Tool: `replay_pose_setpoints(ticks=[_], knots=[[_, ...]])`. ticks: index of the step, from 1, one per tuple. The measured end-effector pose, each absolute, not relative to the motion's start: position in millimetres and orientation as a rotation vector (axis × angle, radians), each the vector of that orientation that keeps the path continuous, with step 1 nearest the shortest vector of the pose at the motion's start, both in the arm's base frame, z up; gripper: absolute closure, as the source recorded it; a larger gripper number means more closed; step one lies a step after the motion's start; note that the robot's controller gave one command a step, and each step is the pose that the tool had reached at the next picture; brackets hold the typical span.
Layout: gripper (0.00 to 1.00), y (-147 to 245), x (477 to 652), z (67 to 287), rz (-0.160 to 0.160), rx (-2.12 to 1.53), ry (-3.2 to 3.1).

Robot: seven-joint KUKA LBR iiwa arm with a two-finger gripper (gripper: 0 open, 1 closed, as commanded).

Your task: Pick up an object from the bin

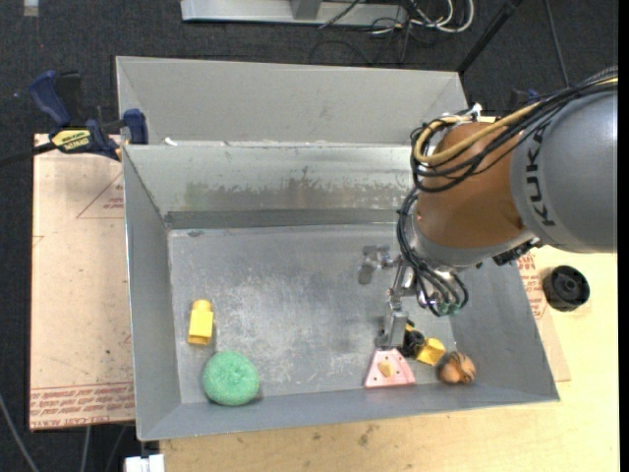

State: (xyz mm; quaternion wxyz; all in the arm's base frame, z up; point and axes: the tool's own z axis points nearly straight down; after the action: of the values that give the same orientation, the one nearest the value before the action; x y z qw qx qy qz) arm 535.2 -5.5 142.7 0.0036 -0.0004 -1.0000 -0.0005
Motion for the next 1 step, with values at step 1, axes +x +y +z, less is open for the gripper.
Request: replay_pose_setpoints(ticks=[1], knots=[[0.0,-5.6,537.0,147.1,-0.001,-0.001,-3.142]])
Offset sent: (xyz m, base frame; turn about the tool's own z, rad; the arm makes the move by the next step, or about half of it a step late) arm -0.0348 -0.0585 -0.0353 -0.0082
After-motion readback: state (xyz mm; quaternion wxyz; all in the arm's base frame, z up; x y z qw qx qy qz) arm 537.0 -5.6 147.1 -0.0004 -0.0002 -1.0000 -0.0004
